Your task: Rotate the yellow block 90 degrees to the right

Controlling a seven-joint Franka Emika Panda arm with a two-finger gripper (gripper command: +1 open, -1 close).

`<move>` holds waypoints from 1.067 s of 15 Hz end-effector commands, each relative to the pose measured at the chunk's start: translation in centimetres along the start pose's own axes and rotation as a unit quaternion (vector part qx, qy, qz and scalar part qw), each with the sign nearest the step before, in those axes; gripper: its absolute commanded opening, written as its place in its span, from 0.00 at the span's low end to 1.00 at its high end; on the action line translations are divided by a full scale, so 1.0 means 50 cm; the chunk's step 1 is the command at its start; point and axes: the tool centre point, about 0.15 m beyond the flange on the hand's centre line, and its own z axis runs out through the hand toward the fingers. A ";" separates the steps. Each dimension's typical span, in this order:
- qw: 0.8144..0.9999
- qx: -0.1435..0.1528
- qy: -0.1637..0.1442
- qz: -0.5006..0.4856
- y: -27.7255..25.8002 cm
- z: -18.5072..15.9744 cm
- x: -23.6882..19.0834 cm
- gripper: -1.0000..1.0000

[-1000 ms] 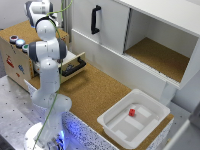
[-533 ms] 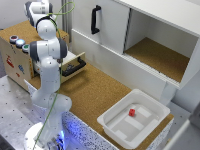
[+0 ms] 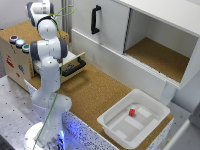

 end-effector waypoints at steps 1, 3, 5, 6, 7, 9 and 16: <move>1.000 -0.002 0.017 0.008 0.019 -0.080 -0.039 1.00; 1.000 -0.010 0.017 0.002 0.024 -0.099 -0.046 1.00; 0.999 -0.022 0.013 -0.022 0.036 -0.123 -0.045 1.00; 0.999 -0.029 0.011 -0.041 0.045 -0.132 -0.043 1.00; 0.997 -0.034 0.007 -0.063 0.053 -0.137 -0.039 1.00; 0.995 -0.036 0.009 -0.096 0.089 -0.147 -0.043 1.00; 0.992 0.025 -0.004 -0.124 0.245 -0.091 -0.086 1.00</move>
